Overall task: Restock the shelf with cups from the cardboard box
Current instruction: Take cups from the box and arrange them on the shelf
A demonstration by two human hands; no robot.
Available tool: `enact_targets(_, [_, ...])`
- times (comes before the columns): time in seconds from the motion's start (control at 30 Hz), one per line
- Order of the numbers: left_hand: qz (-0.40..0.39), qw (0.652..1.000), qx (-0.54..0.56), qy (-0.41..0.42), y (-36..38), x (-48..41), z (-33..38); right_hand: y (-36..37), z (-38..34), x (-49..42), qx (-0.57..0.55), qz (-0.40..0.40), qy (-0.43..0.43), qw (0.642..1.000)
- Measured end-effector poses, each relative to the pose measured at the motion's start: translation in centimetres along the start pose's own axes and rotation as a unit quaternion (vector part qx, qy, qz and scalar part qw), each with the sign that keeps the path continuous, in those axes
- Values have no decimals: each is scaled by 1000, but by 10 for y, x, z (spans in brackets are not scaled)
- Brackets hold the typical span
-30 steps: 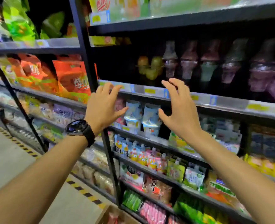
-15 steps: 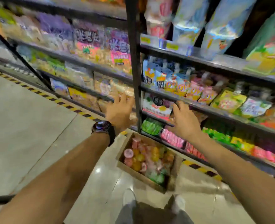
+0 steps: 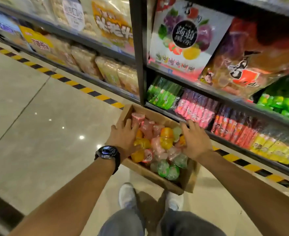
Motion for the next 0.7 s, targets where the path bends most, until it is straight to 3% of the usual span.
enact_targets(0.2, [7,998,-45,38,132,-86,18,136,32,-105,92,2,-137,986])
enact_targets(0.33, [23,987,-108,115,182,-133,16,179,47,-158,174,107,-275,940])
enact_targets(0.47, [157,929,-175,287,212,-155,30,197,50,-182,216,158,-395,879])
enact_targets(0.57, [185,896,-202,350,222,-156,37,202,52,-189,247,130,-422,862])
enact_targets(0.7, [166,882,-188,398,233,-151,44,215,48,-187,257,72,-442,857])
Point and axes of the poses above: each hand's wrist, its own x-axis away from the middle knuckle, its own y-axis out of the palm, z = x × y, the point moved 3 cm from there along -x, towards the middle knuckle, and after that the axes turned 5 degrees about -x, right-handed, at the moved point
